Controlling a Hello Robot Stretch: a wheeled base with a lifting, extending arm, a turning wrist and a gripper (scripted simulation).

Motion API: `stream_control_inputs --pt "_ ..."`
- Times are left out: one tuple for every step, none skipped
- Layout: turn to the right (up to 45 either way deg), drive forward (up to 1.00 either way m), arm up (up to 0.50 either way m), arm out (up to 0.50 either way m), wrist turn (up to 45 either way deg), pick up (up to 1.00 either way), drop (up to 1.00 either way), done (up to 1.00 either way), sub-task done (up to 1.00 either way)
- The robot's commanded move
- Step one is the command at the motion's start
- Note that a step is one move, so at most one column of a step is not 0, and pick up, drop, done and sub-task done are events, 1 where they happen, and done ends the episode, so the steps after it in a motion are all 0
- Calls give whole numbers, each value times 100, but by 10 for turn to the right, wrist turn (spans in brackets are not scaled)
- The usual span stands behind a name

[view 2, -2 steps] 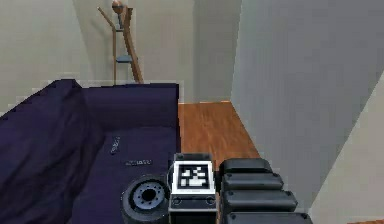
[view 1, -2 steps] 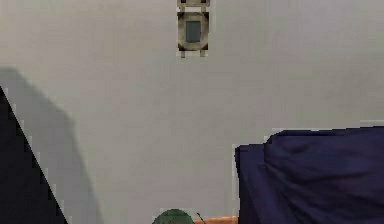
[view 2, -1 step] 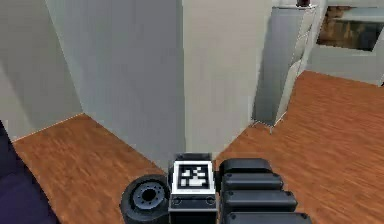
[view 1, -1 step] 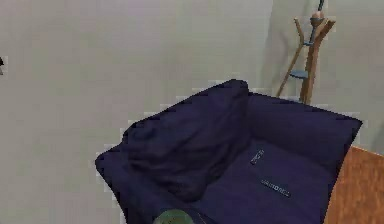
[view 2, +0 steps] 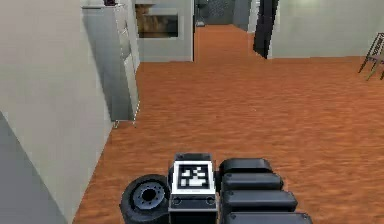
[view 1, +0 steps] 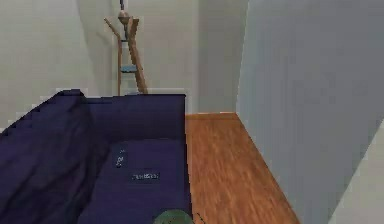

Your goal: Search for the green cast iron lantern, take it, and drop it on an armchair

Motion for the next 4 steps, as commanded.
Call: stream_control_inputs --pt "450 0 0 0 0 0 0 0 0" --pt "180 0 0 0 0 0 0 0 0" --pt "-450 0 0 0 0 0 0 0 0" --pt "-450 0 0 0 0 0 0 0 0"
